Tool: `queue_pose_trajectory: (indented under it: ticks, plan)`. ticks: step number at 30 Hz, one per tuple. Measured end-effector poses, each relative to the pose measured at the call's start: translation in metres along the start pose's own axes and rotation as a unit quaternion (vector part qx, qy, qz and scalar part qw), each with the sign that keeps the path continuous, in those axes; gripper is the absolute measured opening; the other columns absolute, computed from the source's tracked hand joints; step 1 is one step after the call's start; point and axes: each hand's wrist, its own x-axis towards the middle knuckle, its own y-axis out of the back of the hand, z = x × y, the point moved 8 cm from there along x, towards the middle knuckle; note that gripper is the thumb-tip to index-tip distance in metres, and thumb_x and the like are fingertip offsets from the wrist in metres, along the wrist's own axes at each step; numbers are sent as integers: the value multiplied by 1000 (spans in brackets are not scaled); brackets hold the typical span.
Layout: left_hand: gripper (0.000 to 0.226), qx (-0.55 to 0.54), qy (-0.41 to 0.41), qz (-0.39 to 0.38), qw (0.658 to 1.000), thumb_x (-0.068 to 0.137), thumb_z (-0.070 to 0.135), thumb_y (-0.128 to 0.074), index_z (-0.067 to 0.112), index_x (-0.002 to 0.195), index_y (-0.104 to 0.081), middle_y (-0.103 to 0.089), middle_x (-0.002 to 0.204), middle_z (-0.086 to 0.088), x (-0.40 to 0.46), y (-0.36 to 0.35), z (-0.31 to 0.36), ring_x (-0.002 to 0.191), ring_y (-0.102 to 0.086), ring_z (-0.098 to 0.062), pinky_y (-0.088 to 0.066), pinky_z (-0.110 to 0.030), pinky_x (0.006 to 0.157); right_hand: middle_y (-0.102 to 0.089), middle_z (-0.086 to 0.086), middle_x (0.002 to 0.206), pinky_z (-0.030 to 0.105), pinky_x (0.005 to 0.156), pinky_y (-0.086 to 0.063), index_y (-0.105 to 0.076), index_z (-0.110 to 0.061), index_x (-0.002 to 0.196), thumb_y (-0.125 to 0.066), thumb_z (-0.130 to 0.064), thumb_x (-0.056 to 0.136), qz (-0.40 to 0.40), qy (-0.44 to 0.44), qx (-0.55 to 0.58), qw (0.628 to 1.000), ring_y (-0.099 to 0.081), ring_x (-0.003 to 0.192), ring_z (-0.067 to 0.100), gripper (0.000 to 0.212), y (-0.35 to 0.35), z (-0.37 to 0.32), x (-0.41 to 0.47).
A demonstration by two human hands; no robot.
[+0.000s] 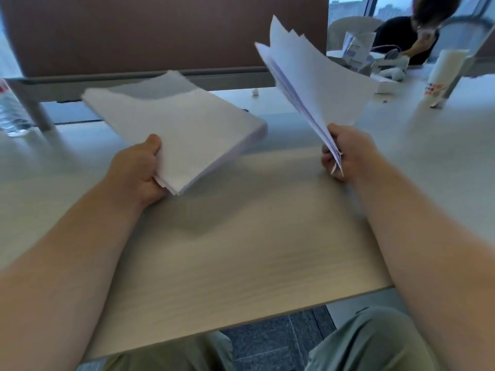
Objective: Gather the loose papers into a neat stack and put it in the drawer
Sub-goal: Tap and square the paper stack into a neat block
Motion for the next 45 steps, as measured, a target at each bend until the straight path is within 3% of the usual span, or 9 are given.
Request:
queue_pose_trajectory:
  ticks: [4,9,14,18,27,31,35,40,45]
  plan:
    - [4,163,-38,-22,986,105,19,-62,16,107,-61,-75,100,-5,-16,-15,-2,63,-76,-14,-63,-36,52,-76,7,86,27,55,-59,-68,-8,101,-63,-15,100,5,48,-67,997,-74,62,14,9,-10,-7,-4]
    - [20,304,-66,-69,948,110,32,-50,20,106,-66,-73,96,-2,-30,-32,-1,75,-72,-18,-58,-31,64,-70,8,109,47,93,-57,-62,-15,115,-59,-37,92,-12,134,-372,918,-68,98,31,31,-39,0,-14]
    - [36,380,-80,-103,916,106,51,-50,22,94,-67,-74,93,7,-39,-44,-7,82,-73,-15,-58,-33,80,-64,3,106,49,90,-57,-48,-20,116,-56,-36,98,-54,142,-379,913,-66,95,27,26,-58,11,-18]
    - [23,423,-117,-130,889,91,27,-80,24,111,-70,-76,102,8,-37,-44,-10,87,-74,-16,-59,-33,74,-63,0,112,54,92,-58,-42,-27,121,-54,-34,98,-86,154,-353,919,-67,100,29,27,-66,13,-19]
    - [25,229,-182,-120,949,97,17,-71,30,119,-67,-80,105,8,-44,-47,7,91,-78,-12,-63,-27,73,-74,1,112,53,96,-58,-61,-28,109,-57,-51,86,-84,137,-200,966,-72,102,25,33,-63,2,-28]
    - [23,259,-258,-115,923,100,29,-69,34,122,-62,-75,111,15,-58,-52,21,93,-75,-1,-58,-17,72,-66,-12,95,30,82,-51,-58,-21,105,-48,-31,100,-25,288,-246,925,-61,86,0,15,-63,-33,-56]
    - [27,243,-340,-115,901,98,39,-67,32,124,-61,-75,117,10,-70,-58,40,108,-73,-12,-60,-33,90,-54,-21,90,4,67,-38,-50,-8,113,-46,-16,105,10,437,-232,869,-51,77,-21,12,-62,-59,-91]
    - [28,295,-385,-103,868,101,45,-59,32,126,-58,-72,115,15,-78,-66,43,107,-71,-9,-59,-39,95,-47,-27,98,-1,70,-37,-45,7,124,-48,-5,104,1,505,-234,831,-50,84,-26,24,-67,-63,-106]
    - [17,264,-337,-83,900,101,43,-61,37,116,-67,-77,112,15,-68,-58,37,106,-73,-11,-60,-43,96,-51,-24,95,2,67,-37,-45,-15,115,-51,-13,103,14,485,-237,842,-50,81,-23,14,-62,-62,-98]
